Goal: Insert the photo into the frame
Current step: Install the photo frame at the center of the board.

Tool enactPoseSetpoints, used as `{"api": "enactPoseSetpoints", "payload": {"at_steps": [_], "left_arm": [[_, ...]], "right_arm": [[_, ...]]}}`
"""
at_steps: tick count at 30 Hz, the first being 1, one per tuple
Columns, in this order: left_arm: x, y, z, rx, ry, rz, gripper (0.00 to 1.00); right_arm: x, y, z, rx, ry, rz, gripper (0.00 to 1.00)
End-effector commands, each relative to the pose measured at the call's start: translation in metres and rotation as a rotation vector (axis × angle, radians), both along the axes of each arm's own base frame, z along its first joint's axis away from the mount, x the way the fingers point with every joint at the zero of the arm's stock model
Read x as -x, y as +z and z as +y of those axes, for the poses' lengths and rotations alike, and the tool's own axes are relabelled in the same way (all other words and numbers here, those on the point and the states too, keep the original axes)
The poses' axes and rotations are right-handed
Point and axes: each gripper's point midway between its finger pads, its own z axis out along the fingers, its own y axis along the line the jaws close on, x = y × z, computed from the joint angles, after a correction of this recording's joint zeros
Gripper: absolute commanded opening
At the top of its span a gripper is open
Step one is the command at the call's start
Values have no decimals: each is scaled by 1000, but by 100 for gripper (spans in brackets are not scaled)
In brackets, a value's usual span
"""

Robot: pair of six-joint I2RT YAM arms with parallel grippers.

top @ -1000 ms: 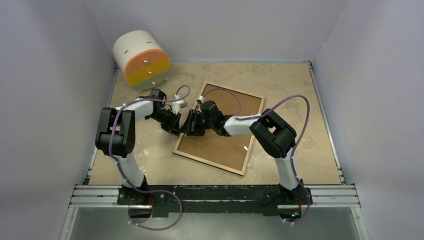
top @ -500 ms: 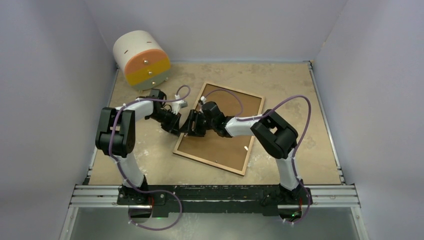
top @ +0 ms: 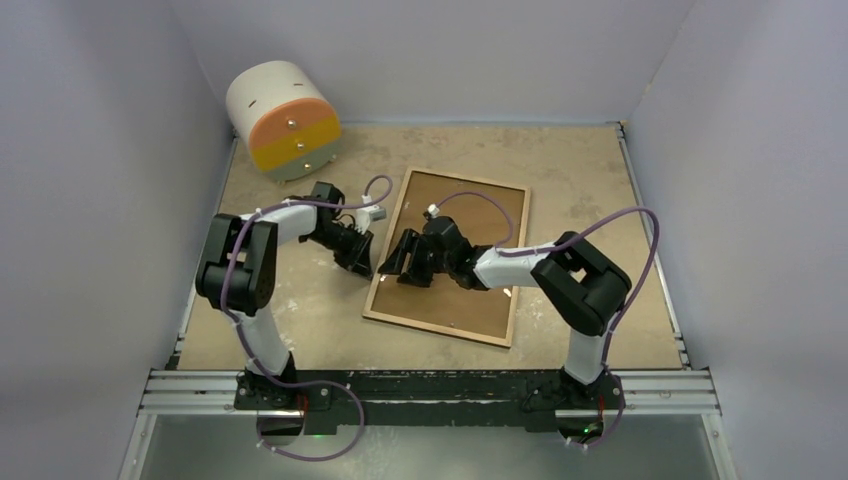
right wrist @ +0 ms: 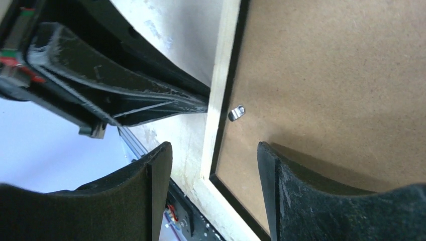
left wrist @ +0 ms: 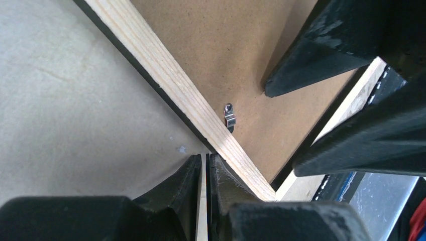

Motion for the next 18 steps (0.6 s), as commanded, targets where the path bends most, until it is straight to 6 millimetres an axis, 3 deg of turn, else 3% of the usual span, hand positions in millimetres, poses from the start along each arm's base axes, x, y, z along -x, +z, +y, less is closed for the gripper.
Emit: {"api": "enactPoseSetpoints", "payload": {"at_steps": [1,8,18], "left_arm": [[-1,7,-23,88,-29,6,12],[6,-1,-37,100,-61,27,13],[4,-1,-41,103,-63,24,13]], "right_arm": [[1,3,3,-47,-50,52,65],[7,0,6,-35,-59,75,63],[12,-9,2,26,-78,90,61]]}}
